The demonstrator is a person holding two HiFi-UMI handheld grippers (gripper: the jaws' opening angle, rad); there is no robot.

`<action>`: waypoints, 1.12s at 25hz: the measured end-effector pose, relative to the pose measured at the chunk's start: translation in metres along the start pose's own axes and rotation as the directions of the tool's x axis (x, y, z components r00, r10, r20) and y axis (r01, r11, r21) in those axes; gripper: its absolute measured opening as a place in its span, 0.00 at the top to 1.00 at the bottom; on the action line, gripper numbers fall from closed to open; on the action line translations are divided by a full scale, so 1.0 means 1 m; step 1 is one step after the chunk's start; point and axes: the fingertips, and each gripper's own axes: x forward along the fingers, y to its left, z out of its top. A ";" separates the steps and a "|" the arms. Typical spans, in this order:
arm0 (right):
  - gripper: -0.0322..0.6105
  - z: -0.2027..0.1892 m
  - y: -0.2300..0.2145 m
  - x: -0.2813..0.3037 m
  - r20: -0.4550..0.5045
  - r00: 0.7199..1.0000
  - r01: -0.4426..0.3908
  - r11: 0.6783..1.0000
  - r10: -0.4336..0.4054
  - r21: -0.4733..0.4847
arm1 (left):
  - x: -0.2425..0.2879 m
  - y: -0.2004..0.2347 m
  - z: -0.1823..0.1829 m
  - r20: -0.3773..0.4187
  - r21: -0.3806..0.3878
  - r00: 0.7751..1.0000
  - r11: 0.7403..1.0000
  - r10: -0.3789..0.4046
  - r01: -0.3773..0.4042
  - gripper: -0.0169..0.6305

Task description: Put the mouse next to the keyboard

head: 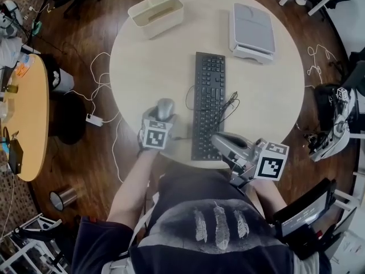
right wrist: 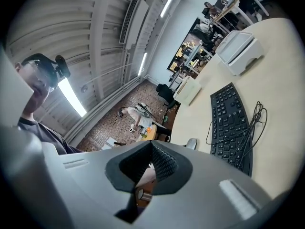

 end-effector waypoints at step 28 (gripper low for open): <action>0.95 -0.001 -0.014 -0.019 -0.003 0.983 0.181 0.983 -0.181 0.010 | -0.081 -0.008 0.069 0.300 -0.273 0.946 0.939 -0.125 0.211 0.47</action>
